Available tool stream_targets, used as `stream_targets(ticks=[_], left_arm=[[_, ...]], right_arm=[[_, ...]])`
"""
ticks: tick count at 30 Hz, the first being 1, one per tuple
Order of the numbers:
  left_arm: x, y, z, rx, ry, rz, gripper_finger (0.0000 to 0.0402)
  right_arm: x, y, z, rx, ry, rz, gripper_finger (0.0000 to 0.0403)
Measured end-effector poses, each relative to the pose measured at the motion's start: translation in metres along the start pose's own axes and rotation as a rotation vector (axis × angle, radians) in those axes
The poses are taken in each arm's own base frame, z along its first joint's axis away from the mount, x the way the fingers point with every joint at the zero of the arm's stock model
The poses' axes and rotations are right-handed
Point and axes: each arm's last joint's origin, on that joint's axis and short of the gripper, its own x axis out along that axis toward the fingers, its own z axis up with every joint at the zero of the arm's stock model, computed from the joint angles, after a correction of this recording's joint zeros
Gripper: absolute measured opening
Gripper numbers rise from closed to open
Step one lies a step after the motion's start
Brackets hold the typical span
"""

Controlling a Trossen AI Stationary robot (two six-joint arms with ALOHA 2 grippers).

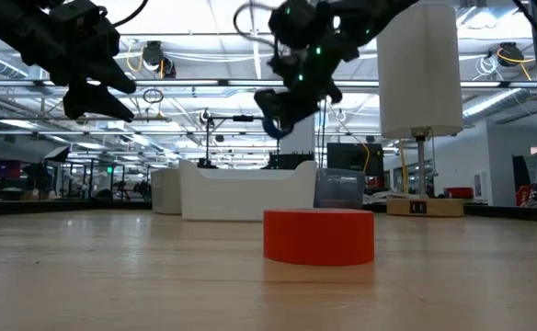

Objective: Pick and place Stapler, Stapler remover, tape
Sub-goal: Put the blue tape into the black bin

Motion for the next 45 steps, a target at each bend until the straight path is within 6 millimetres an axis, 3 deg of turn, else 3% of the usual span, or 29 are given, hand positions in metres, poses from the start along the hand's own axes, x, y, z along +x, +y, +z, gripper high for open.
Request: stream_targets(ticks=[9,22,32,45], left_arm=[[0.0,0.0,0.0,0.0,-0.001,0.0,0.0262],[0.0,0.0,0.0,-0.007,0.0,-0.001,0.0262],[0.0,0.0,0.0,0.0,0.0,-0.001,0.0262],[0.0,-0.001,-0.001,-0.002,0.028,-0.047,0.0262]], right_arm=[[0.025,-0.011,-0.029,0.062,0.229,-0.001,0.0043],[0.053,-0.02,-0.06,0.287,0.496,0.032,0.0046],[0.054,-0.02,-0.055,0.349,0.495,0.083,0.0054],[0.061,-0.017,-0.04,0.443,0.361,0.141,0.0109]])
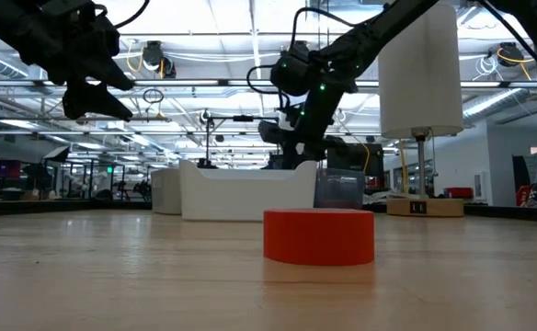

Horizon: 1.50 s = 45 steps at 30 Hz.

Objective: Pick and place Stapler, Stapler remover, tape
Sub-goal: Put the blue tape into the black bin, then put the orange tape into the black bin

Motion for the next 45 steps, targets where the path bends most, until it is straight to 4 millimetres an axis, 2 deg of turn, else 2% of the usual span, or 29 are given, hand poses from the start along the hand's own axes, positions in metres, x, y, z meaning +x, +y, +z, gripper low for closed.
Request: stream_targets(ticks=[11,19,24,30,36,41,45], left_arm=[[0.0,0.0,0.0,0.002,0.003,-0.006,0.0262],[0.0,0.0,0.0,0.002,0.003,-0.006,0.0262],[0.0,0.0,0.0,0.001,0.004,-0.005,0.0262],[0.0,0.0,0.0,0.002,0.004,-0.005,0.0262],[0.0,0.0,0.0,0.001,0.004,-0.005,0.0262],[0.0,0.0,0.0,0.002,0.002,-0.003,0.0262],[0.0,0.0,0.0,0.001,0.001,-0.001,0.0262]], right_arm=[[0.0,0.0,0.0,-0.003,0.003,-0.003,0.0155],[0.0,0.0,0.0,-0.002,0.01,0.004,0.016],[-0.007,0.004,-0.001,0.004,0.088,0.116,0.0157],[-0.038,0.02,-0.002,-0.052,0.136,0.278,0.0145],[-0.096,0.043,-0.01,-0.217,0.118,0.472,0.0139],[-0.147,0.063,-0.034,-0.423,0.185,0.729,0.0138],[-0.176,0.075,-0.066,-0.576,0.289,0.858,0.0133]])
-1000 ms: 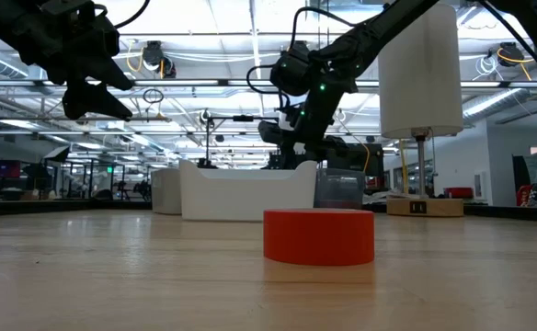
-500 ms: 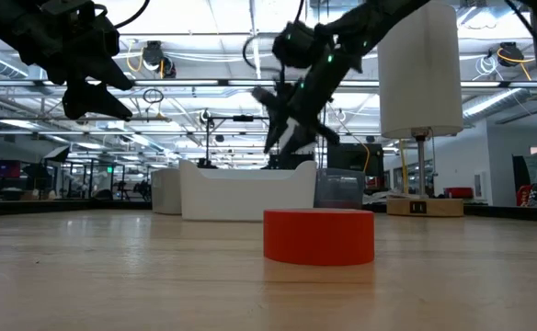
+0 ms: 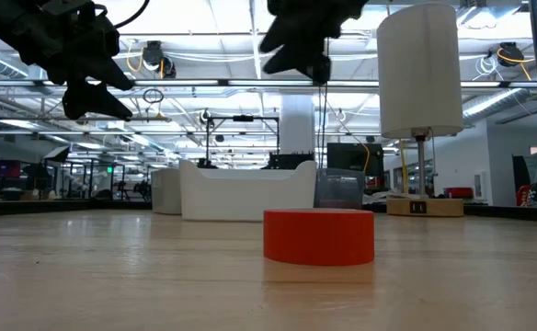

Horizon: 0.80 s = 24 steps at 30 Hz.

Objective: Pick and place Stapler, Stapler remover, tape
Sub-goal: Put the orange tape into the black bin

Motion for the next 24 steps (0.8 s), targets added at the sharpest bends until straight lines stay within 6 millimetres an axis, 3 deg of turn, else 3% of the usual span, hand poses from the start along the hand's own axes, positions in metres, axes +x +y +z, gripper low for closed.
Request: stream_targets(ticks=[5,11,16,24], left_arm=[[0.0,0.0,0.0,-0.005,-0.001,0.0,0.0262],[0.0,0.0,0.0,-0.006,-0.001,0.002,0.0262],[0.0,0.0,0.0,-0.007,-0.002,0.003,0.0262],[0.0,0.0,0.0,-0.025,-0.003,0.004,0.0262]], right_arm=[[0.008,0.038,-0.03,-0.148,0.14,0.054,0.0133],[0.02,0.06,-0.054,-0.199,0.193,0.095,0.0133],[0.031,0.059,-0.075,-0.119,0.227,0.096,0.0133],[0.043,0.055,-0.09,-0.126,0.168,0.174,0.0133]])
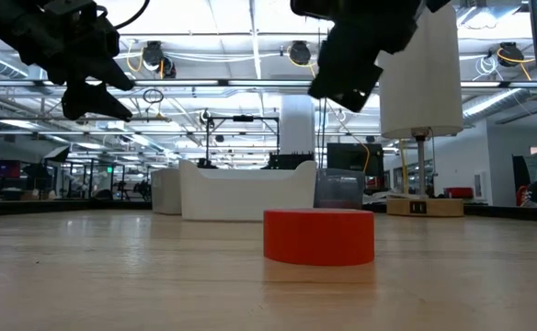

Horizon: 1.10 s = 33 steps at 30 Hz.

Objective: Pick and place Stapler, Stapler remover, tape
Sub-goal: Put the orange tape into the black bin

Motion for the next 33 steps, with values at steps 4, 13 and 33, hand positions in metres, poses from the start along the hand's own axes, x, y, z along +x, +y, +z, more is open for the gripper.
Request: stream_targets(ticks=[4,13,33], left_arm=[[0.0,0.0,0.0,-0.006,0.0,0.001,0.0262],[0.0,0.001,0.0,-0.005,-0.014,0.022,0.0262],[0.0,0.001,0.0,0.002,-0.013,0.023,0.0262]], right_arm=[[0.0,0.001,0.001,-0.008,-0.011,0.025,0.0138],[0.0,0.002,0.005,-0.064,-0.056,0.044,0.0202],[0.056,-0.031,-0.016,-0.013,0.098,-0.011,0.0224]])
